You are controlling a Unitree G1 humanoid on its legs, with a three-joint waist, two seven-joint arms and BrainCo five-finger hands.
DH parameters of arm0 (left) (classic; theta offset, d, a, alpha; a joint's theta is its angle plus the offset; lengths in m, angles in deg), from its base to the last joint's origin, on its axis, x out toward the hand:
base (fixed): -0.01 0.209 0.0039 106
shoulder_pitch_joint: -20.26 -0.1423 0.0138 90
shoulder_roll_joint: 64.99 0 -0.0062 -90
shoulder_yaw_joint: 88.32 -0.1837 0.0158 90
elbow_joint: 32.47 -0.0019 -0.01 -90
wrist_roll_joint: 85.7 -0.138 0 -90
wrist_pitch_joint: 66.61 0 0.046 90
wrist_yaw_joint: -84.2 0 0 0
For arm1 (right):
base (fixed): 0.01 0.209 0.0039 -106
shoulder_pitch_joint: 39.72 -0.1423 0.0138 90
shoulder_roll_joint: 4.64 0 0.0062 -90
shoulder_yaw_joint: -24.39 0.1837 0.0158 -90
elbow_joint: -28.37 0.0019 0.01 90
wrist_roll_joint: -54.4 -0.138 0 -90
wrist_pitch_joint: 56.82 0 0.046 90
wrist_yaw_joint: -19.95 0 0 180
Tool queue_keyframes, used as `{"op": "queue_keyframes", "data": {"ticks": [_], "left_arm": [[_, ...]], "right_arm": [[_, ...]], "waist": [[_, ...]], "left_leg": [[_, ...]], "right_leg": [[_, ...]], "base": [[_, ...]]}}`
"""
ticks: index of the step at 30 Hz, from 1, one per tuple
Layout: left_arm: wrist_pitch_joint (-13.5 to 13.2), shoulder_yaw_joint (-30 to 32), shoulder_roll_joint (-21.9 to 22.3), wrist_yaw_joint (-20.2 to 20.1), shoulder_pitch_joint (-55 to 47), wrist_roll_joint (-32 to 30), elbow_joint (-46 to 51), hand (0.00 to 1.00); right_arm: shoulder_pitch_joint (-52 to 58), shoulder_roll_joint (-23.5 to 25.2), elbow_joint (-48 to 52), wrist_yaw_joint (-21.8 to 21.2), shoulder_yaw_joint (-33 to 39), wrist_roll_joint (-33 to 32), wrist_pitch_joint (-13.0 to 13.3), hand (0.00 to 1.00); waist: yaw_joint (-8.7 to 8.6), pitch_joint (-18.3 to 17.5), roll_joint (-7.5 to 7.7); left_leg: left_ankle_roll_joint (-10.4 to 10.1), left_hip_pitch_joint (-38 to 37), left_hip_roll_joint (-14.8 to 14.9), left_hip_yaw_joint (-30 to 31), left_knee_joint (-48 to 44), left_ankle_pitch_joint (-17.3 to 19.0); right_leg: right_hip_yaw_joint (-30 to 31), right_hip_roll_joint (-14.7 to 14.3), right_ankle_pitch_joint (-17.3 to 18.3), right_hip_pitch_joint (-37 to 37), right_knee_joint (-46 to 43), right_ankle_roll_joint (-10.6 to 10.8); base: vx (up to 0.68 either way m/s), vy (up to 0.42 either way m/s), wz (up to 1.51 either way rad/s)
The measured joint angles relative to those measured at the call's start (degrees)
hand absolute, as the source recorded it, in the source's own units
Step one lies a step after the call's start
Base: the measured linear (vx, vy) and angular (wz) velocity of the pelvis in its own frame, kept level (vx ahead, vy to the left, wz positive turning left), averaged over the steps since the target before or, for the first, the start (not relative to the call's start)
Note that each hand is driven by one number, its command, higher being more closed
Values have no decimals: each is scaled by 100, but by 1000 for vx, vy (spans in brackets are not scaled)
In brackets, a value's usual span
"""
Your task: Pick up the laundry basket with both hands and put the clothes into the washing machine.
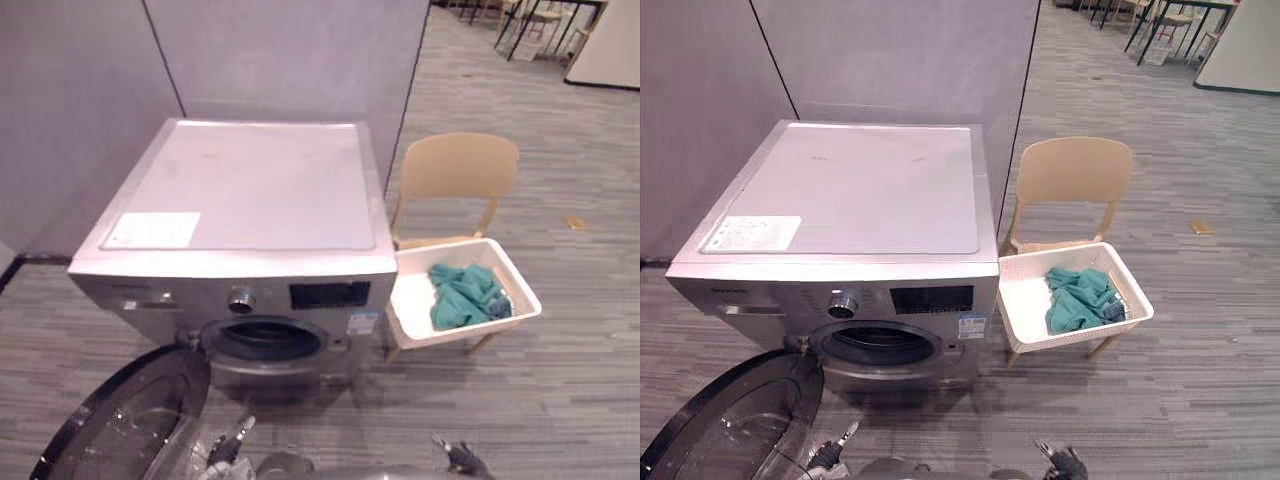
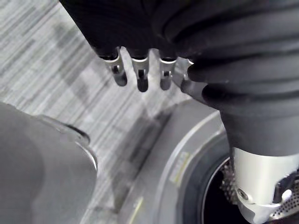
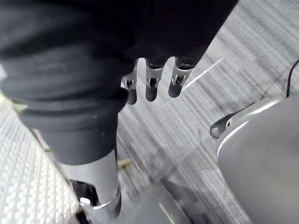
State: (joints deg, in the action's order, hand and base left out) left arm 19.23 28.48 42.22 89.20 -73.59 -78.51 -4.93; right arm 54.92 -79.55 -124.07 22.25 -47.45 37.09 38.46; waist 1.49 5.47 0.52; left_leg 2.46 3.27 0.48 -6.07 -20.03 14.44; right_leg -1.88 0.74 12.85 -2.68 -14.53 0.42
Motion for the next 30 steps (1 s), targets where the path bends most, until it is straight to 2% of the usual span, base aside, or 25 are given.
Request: {"op": "queue_keyframes", "data": {"ticks": [1,2,3,4,5,6,8,11,12,13,15,16,17,18,19,20,21,22,23,24,25,26,27,29,30], "left_arm": [[4,52,9,9,-5,1,1,0],[13,33,20,4,-11,-4,9,0],[12,-9,19,6,26,1,17,0],[12,-41,-11,6,27,4,21,0],[18,-144,-66,8,27,12,25,0],[31,-405,-142,6,-9,8,118,0],[54,-624,-235,5,40,15,123,0],[52,-884,-191,8,241,81,132,0],[40,-895,-125,14,283,123,163,0],[24,-895,-108,23,249,125,171,0],[-14,-902,-114,34,230,123,181,0],[-45,-935,-129,33,150,121,277,0],[-72,-971,-125,32,64,116,365,0],[-78,-975,-72,31,-17,109,396,0],[-77,-955,-2,35,-88,106,388,0],[-71,-927,58,29,-105,96,354,0],[-62,-919,119,30,-98,90,333,0],[-63,-860,145,28,-99,46,334,0],[-69,-731,132,28,-108,46,336,0],[-75,-581,116,28,-120,48,330,0],[-74,-566,64,30,-120,49,298,0],[-67,-555,-91,32,-121,44,167,0],[-21,-530,-175,30,-147,-21,-12,0],[-18,-441,-226,30,-223,-28,-34,0],[-17,-441,-248,28,-230,-31,-36,0]], "right_arm": [[15,39,56,-2,-80,2,0,0],[126,30,233,-32,-205,35,29,0],[231,3,440,-95,-387,65,71,0],[287,11,535,-126,-456,86,84,0],[364,13,616,-140,-553,112,96,0],[462,46,790,-145,-566,60,108,0],[452,23,756,-141,-477,3,122,0],[549,-28,647,-112,14,-21,80,0],[673,-21,649,-95,128,-32,66,0],[760,-6,644,-92,168,-38,38,0],[824,23,644,-100,162,-37,-9,0],[867,89,605,-102,165,-37,-72,0],[912,113,497,-104,173,-44,-100,0],[915,52,474,-104,168,-48,-129,0],[824,-46,465,-98,166,-12,-135,0],[739,-117,434,-95,175,6,-136,0],[680,-174,370,-87,182,13,-139,0],[683,-200,220,-90,249,71,-152,0],[716,-183,133,-93,286,115,-156,0],[693,-191,43,-101,307,114,-147,0],[661,-201,-8,-100,322,116,-136,0],[579,-239,-177,-103,334,114,-124,0],[565,-263,-323,-99,370,110,-113,0],[557,-378,-492,-98,394,97,-114,0],[562,-409,-562,-97,422,94,-111,0]], "waist": [[38,-11,19],[83,-11,8],[85,-9,88],[83,3,83],[72,17,158],[44,23,224],[-88,25,268],[-95,37,197],[-76,41,157],[-86,27,114],[-88,-17,112],[-99,-161,187],[-186,-240,204],[-207,-381,114],[-132,-422,-33],[-120,-376,-84],[-164,-338,-162],[-240,-331,-157],[-259,-339,-100],[-264,-340,-92],[-260,-327,-83],[-275,-309,-62],[-286,-259,-83],[-239,-234,-123],[-233,-219,-119]], "left_leg": [[3,-83,-37,-52,41,2],[42,-278,-119,-181,210,41],[92,-460,-205,-228,285,199],[69,-518,-243,-278,281,243],[29,-604,-271,-315,232,278],[-19,-739,-263,-303,112,349],[-18,-774,-200,-140,-30,354],[-99,-855,-132,382,-82,350],[-209,-887,-65,582,-102,394],[-392,-962,102,767,-176,483],[-595,-908,268,872,-282,598],[-821,-836,419,995,-342,729],[-1002,-776,577,1153,-436,831],[-1211,-699,907,1306,-475,870],[-1401,-693,1209,1298,-398,744],[-1490,-692,1381,1341,-351,571],[-1490,-689,1477,1425,-337,433],[-1434,-611,1570,1619,-402,6],[-1071,-376,1626,1695,-681,-441],[-603,-86,1725,1586,-955,-748],[-243,107,1810,1419,-1137,-980],[159,382,2099,778,-1403,-1205],[46,468,2240,75,-1644,-1121],[-166,449,2217,-476,-1911,-771],[-314,445,2096,-498,-2226,-565]], "right_leg": [[48,43,61,1,-130,50],[89,160,247,169,-715,140],[92,278,368,731,-2031,251],[130,338,331,1097,-2913,343],[229,355,192,1587,-4153,492],[313,349,77,2220,-5652,540],[311,470,89,2626,-6264,514],[443,1129,-79,2669,-5616,203],[663,1422,-202,2500,-4910,14],[1233,1468,-346,2114,-3747,-54],[1794,1427,-583,1749,-2798,33],[2310,1380,-895,1471,-2169,300],[2383,1340,-686,1264,-1844,1151],[1988,1203,-214,1071,-1551,1450],[1590,1054,136,1068,-1447,1443],[1426,919,367,1072,-1487,1408],[1312,794,392,1055,-1603,1369],[1029,684,492,908,-1662,1171],[818,613,537,798,-1636,968],[672,526,540,738,-1575,815],[575,502,505,689,-1549,701],[337,407,446,609,-1460,516],[121,360,385,491,-1388,401],[-152,295,328,428,-1337,238],[-240,296,303,432,-1332,165]], "base": [[17,116,-40],[25,97,-43],[22,88,-40],[60,48,-27],[94,-1,-10],[118,-32,3],[170,-102,48],[270,-176,98],[285,-317,94],[273,-368,80],[156,-385,45],[117,-439,52],[166,-604,49],[146,-591,9],[93,-702,-18],[26,-558,-13],[-11,-565,51],[-4,-533,94],[-29,-618,105],[-41,-469,76],[-48,-420,65],[-69,-331,79],[-97,-306,78],[-155,-176,56],[-194,-101,39]]}}
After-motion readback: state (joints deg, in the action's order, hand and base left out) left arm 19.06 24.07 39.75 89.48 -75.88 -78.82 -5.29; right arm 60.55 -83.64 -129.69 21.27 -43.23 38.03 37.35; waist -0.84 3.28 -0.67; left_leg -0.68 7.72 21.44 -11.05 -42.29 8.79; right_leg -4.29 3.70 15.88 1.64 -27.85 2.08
